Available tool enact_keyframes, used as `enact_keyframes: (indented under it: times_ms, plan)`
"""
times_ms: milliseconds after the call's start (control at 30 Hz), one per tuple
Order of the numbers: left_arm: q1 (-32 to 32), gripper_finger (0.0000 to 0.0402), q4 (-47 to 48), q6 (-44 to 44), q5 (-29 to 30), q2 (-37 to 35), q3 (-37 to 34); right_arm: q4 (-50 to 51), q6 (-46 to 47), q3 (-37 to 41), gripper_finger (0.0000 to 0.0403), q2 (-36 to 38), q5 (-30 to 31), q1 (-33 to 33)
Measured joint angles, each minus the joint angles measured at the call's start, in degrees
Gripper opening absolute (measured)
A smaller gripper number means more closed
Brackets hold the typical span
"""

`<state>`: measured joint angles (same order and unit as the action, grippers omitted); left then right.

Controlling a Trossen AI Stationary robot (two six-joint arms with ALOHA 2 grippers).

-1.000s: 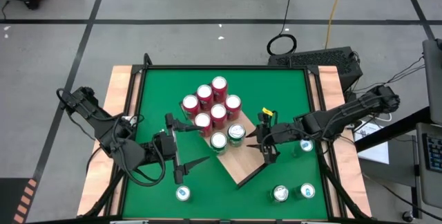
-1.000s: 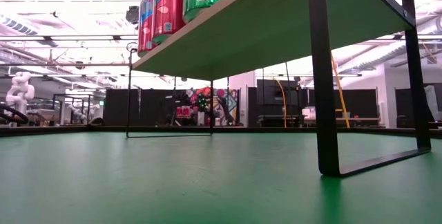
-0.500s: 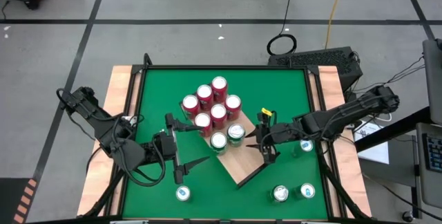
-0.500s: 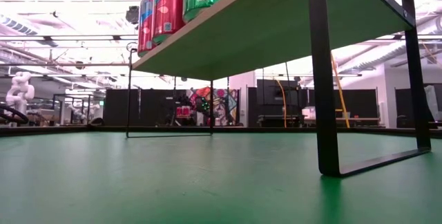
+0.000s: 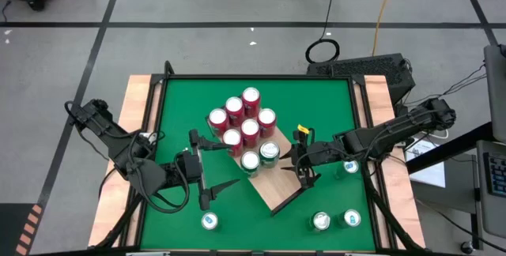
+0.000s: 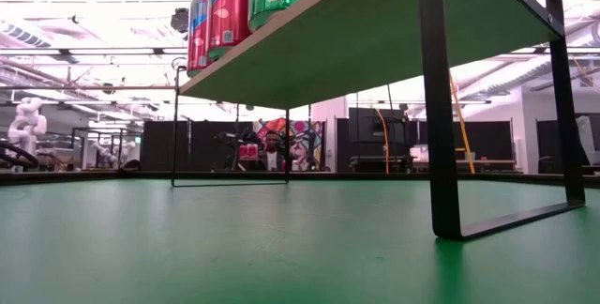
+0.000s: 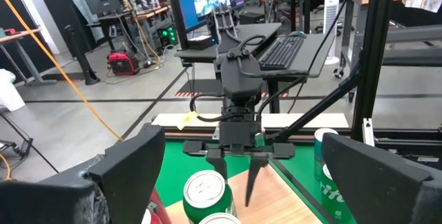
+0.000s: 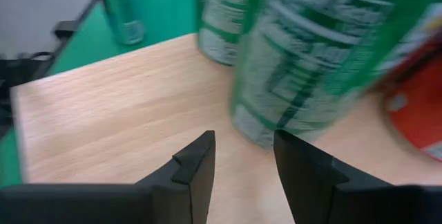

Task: Place canned beverage on shelf
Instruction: Put the green soda can on the shelf aligned with the other green soda can

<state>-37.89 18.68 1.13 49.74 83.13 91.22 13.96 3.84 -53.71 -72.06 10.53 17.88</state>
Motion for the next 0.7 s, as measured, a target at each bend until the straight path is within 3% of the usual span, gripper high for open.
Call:
enact_keyframes:
  times_ms: [700]
  plan:
    - [0.0, 0.0389, 0.27, 0.03, 0.0, 0.0, 0.0, -3.46, -1.51, 0.0, 0.0139, -0.33, -1.61, 0.78]
